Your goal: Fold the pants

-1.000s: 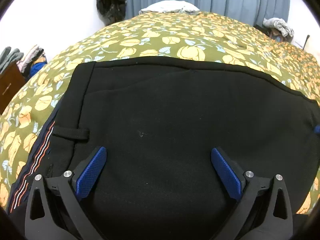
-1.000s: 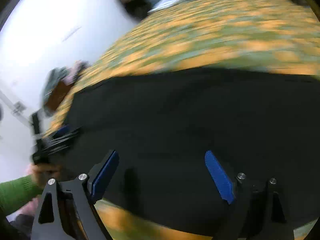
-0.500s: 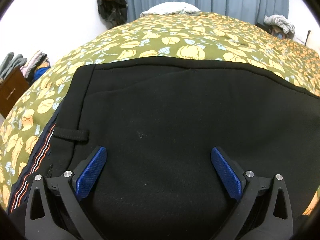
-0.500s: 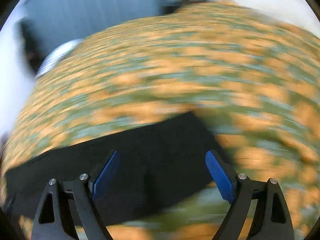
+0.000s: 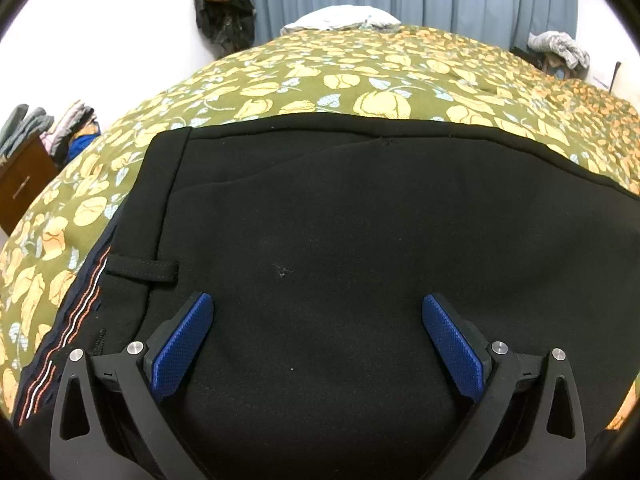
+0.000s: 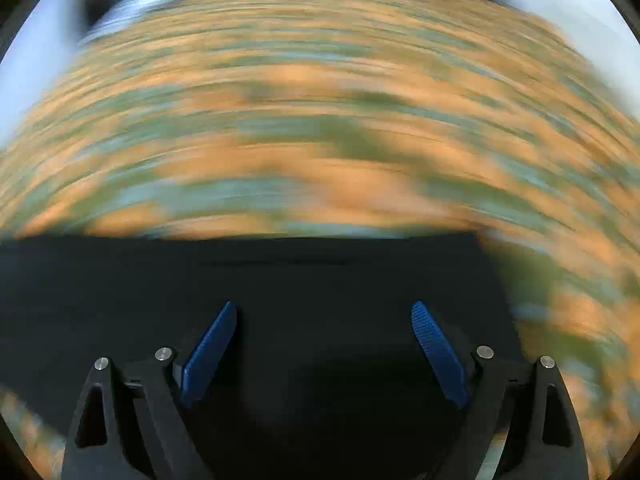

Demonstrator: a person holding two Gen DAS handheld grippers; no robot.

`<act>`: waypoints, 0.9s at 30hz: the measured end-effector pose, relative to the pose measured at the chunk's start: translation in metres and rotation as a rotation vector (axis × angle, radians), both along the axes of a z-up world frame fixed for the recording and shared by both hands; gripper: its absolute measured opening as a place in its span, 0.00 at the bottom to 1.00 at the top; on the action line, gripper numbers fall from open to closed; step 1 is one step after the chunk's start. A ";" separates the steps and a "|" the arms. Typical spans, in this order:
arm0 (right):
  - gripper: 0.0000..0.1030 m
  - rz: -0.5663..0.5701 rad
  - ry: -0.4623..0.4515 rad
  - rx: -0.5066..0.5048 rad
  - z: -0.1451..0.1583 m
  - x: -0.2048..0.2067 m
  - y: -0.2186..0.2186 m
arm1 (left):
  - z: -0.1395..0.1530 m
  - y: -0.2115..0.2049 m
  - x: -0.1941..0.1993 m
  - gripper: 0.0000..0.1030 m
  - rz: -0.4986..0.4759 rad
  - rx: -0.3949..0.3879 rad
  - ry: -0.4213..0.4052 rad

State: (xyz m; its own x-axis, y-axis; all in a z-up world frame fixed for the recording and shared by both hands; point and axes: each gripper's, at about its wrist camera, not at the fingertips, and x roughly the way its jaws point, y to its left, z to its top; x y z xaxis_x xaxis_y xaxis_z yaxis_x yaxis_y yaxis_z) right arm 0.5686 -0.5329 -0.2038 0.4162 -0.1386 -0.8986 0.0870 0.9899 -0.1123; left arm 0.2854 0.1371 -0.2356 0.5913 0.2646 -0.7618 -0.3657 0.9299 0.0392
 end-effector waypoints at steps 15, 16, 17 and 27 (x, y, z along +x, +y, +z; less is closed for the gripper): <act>0.05 0.160 -0.178 0.125 0.071 -0.071 -0.045 | -0.001 -0.001 0.002 0.99 0.003 0.011 0.007; 0.05 0.183 -0.201 0.120 0.079 -0.086 -0.040 | -0.001 -0.001 0.002 0.99 0.003 0.011 0.008; 0.04 0.222 -0.243 0.120 0.096 -0.123 -0.039 | 0.000 -0.002 0.002 1.00 0.003 0.012 0.009; 0.09 -0.005 -0.098 -0.020 0.047 -0.386 -0.058 | 0.003 -0.005 0.008 1.00 0.002 0.044 0.055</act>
